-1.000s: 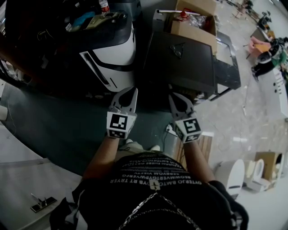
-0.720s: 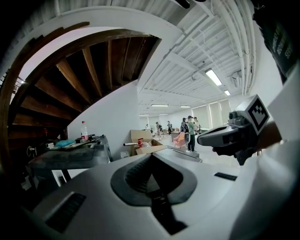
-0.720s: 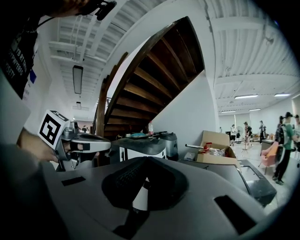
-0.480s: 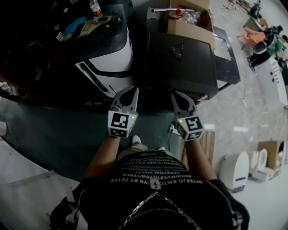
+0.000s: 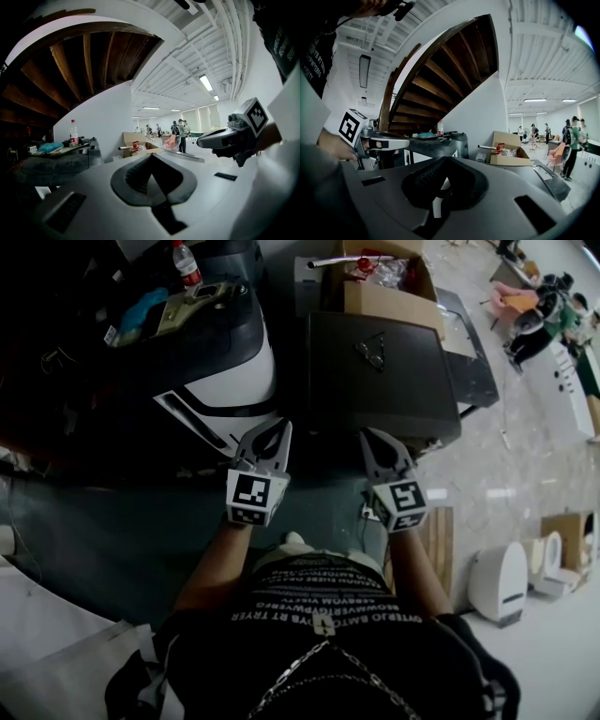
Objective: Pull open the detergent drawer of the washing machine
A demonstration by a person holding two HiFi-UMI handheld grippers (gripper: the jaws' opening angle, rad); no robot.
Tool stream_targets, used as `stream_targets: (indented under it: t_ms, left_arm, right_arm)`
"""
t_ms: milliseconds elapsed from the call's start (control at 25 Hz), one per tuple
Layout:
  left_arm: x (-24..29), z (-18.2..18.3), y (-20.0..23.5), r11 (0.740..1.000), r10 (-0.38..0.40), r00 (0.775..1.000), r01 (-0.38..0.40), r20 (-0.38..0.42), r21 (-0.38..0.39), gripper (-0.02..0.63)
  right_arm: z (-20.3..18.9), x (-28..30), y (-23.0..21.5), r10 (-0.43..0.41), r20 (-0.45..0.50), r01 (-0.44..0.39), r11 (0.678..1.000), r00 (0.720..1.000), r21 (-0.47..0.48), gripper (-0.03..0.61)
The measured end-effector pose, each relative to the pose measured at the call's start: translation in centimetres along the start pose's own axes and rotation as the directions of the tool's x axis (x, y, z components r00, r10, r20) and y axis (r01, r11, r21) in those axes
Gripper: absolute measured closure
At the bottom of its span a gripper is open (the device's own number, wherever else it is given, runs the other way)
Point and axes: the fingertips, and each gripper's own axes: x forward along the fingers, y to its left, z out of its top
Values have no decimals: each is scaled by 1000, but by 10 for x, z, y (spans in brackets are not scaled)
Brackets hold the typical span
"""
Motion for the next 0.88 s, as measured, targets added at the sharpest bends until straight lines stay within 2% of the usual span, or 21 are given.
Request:
stream_targets:
  t_ms: [120,240,560,680,880]
  left_arm:
    - [3,-7,12,1000,-14,1000,14,-4,-6,609]
    - [5,-28,16,999,-25,999,23,-38,-42,609]
    - [36,-70,3,997,-71,989,65,-130,-46,610]
    - [49,-91,2,997,-70,978,60,-199,-56,610]
    - [67,-130,2,994,-70,951,40,-301,-106,609]
  right_arm:
    - [-3,8,1,-25,-9,25,1000,1000,3,577]
    - [-11,9,-3,-49,-26,49,999,998,6,577]
    - [-42,11,-38,-91,-91,95,995,992,41,577]
    - [-66,21,-53,-88,-163,97,994,983,46,577]
    - [-116,38,-74,-56,-329,88,992,943,85,577]
